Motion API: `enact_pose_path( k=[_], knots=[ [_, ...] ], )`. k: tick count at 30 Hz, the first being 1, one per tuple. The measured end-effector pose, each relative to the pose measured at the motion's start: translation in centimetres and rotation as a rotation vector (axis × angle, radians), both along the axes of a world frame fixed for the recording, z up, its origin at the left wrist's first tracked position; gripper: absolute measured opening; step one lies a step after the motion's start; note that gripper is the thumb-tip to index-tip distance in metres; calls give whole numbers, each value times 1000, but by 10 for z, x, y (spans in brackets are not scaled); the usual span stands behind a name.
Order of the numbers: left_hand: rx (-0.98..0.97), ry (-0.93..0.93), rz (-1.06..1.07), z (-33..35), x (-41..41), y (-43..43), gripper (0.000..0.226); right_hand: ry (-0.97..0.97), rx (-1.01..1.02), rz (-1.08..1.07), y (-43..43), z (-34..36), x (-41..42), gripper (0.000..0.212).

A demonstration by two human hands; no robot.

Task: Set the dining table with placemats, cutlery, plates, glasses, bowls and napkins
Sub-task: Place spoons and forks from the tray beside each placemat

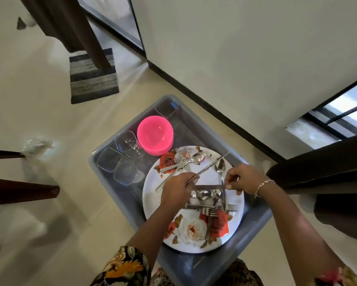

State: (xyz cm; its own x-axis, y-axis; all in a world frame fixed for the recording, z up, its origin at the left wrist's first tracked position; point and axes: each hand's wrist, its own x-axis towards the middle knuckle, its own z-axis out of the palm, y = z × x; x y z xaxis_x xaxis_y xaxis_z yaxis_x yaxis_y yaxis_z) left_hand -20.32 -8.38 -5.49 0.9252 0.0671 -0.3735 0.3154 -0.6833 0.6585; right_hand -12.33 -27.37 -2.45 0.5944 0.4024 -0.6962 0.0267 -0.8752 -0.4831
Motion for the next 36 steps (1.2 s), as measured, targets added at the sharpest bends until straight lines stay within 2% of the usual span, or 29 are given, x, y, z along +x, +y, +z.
enact_pose_path(
  k=[3,6,8,11,12,16,19,22,29,36],
  knots=[
    [-17,195,-133,1,3,-5,26,-69,-15,122,15,9,11,3],
    [-44,299,-139,-4,-7,0,34,-168,-85,140,25,8,16,11],
    [-85,356,-46,-9,-18,8,38,-263,0,-95,27,-5,11,8],
    [-178,387,166,-14,-36,23,41,-309,177,-707,38,-27,-9,13],
    [-231,382,235,-14,-41,27,40,-292,166,-769,45,-37,-18,10],
    [-307,388,335,-16,-50,40,38,-253,-90,-427,77,-76,-53,19],
    [-339,400,348,-16,-51,43,36,-356,-294,-274,92,-94,-73,34],
    [-326,354,332,-12,-52,43,32,-480,-360,-290,100,-98,-81,26],
    [-355,284,402,-15,-63,42,30,-387,-488,-319,101,-95,-79,24],
    [-380,302,412,-10,-67,40,28,-312,-503,-291,86,-90,-76,24]
  ],
)
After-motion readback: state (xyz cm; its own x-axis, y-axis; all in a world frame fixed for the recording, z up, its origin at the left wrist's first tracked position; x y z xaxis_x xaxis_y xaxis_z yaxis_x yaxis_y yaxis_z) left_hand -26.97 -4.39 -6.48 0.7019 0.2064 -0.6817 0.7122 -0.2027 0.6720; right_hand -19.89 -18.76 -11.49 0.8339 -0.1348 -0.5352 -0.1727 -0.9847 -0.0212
